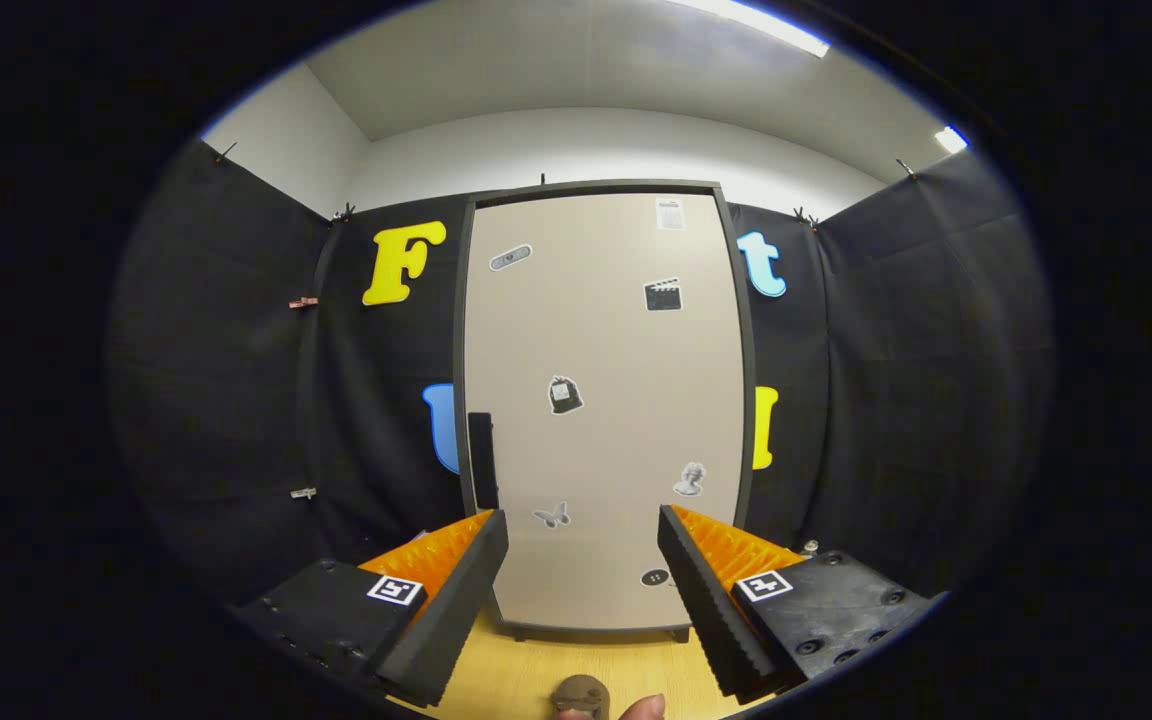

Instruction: Open the shoe cabinet door, grab the shoes and put them into the shoe cabinet, then close the shoe cabinet door.

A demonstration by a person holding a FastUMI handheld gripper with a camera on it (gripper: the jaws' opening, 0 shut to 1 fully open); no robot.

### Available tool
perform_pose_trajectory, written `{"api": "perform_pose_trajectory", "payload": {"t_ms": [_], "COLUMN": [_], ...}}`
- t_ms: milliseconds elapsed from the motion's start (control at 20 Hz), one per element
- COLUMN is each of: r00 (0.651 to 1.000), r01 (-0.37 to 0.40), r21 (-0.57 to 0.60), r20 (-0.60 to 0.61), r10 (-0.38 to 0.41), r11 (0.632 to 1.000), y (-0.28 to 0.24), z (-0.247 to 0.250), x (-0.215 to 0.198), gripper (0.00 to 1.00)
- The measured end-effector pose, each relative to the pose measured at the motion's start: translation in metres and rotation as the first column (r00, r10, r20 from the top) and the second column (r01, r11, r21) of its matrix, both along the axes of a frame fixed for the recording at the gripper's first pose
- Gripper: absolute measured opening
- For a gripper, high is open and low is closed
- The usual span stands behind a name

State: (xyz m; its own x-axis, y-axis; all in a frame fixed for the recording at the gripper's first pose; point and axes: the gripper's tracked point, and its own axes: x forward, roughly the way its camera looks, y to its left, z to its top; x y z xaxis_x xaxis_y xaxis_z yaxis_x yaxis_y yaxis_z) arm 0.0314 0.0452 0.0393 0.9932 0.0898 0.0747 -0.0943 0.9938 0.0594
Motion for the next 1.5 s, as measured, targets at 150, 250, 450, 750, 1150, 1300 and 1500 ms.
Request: {"api": "perform_pose_trajectory", "payload": {"t_ms": [150, 250, 450, 750, 1150, 1300, 1500], "r00": [1.0, 0.999, 0.998, 0.998, 1.0, 0.999, 0.993], "r01": [-0.023, -0.039, -0.052, -0.068, -0.007, 0.037, 0.098], "r21": [-0.006, 0.0, -0.003, -0.019, -0.044, -0.078, -0.044], "r20": [0.016, 0.021, 0.031, 0.005, -0.029, 0.03, 0.069], "r10": [0.023, 0.039, 0.052, 0.068, 0.005, -0.035, -0.094], "r11": [1.0, 0.999, 0.999, 0.998, 0.999, 0.996, 0.994], "y": [0.024, 0.042, 0.077, 0.126, 0.147, 0.146, 0.128], "z": [0.011, 0.017, 0.017, -0.005, -0.044, -0.04, -0.026], "x": [0.032, 0.053, 0.093, 0.143, 0.198, 0.199, 0.193], "gripper": [0.97, 0.98, 0.98, 0.98, 0.79, 0.66, 0.58]}}
